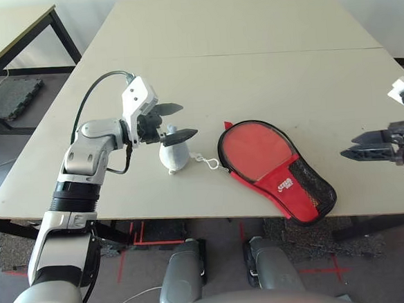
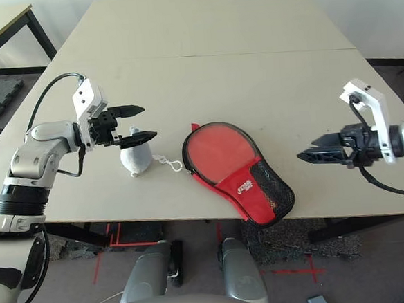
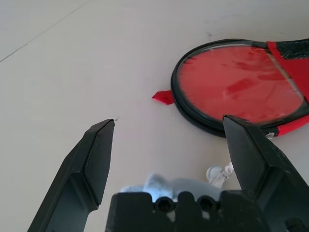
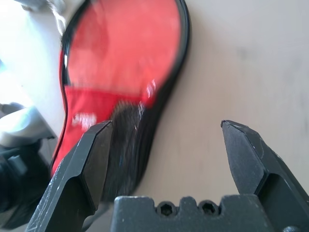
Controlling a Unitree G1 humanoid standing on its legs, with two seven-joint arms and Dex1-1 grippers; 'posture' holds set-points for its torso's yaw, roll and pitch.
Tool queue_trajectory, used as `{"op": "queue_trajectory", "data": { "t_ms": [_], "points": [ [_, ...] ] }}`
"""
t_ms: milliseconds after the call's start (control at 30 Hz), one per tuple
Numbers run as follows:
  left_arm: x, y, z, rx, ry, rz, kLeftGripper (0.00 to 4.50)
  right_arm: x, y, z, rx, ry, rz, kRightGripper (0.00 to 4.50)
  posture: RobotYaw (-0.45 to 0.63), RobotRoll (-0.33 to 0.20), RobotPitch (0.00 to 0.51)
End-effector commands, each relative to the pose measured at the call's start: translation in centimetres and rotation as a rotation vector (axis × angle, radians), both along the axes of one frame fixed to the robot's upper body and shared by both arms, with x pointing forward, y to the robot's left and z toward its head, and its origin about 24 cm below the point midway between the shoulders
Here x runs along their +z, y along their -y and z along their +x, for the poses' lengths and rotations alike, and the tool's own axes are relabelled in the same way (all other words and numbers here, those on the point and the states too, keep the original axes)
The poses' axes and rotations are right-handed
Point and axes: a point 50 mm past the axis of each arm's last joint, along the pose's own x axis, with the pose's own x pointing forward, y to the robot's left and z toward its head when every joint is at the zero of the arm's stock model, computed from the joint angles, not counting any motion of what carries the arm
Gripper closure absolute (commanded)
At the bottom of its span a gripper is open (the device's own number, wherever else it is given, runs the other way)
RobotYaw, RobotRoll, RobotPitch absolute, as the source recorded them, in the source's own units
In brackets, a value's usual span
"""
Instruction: Store the ping-pong paddle in its case and zip it.
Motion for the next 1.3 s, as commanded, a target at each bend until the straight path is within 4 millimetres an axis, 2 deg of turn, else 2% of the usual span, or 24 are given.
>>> {"op": "queue_trajectory", "data": {
  "t_ms": [33,200,367,533,733,967,1200,1300],
  "points": [
    [0.3,-0.5,-0.2,0.023,0.002,0.005,0.0,-0.7,-1.7,1.3,0.052,0.095,-0.074,0.03,0.1,0.0,0.091],
    [1.0,-1.7,-0.7,0.066,0.006,0.006,0.0,-2.7,-5.9,3.3,0.16,0.175,-0.073,0.03,0.12,0.0,0.083],
    [1.2,-2.6,-1.5,0.09,-0.008,0.018,0.0,-4.0,-8.1,4.6,0.207,0.202,-0.071,0.03,0.14,0.0,0.078],
    [0.7,-3.1,-2.5,0.097,-0.053,0.026,0.0,-5.2,-8.8,5.0,0.223,0.179,-0.078,0.03,0.16,0.0,0.076],
    [0.2,-3.4,-3.6,0.089,-0.124,0.007,0.0,-5.9,-8.8,4.7,0.236,0.144,-0.064,0.03,0.17,0.0,0.083],
    [-0.2,-2.6,-4.1,0.068,-0.169,-0.009,0.0,-6.6,-8.8,4.1,0.236,0.119,-0.063,0.03,0.16,0.0,0.093],
    [-1.7,-1.5,-4.6,0.028,-0.242,-0.004,0.0,-7.3,-8.8,3.8,0.23,0.104,-0.079,0.03,0.16,0.0,0.096],
    [-2.4,-1.3,-4.2,0.05,-0.243,0.009,0.0,-7.5,-8.8,3.7,0.229,0.103,-0.082,0.03,0.15,0.0,0.096]
  ]
}}
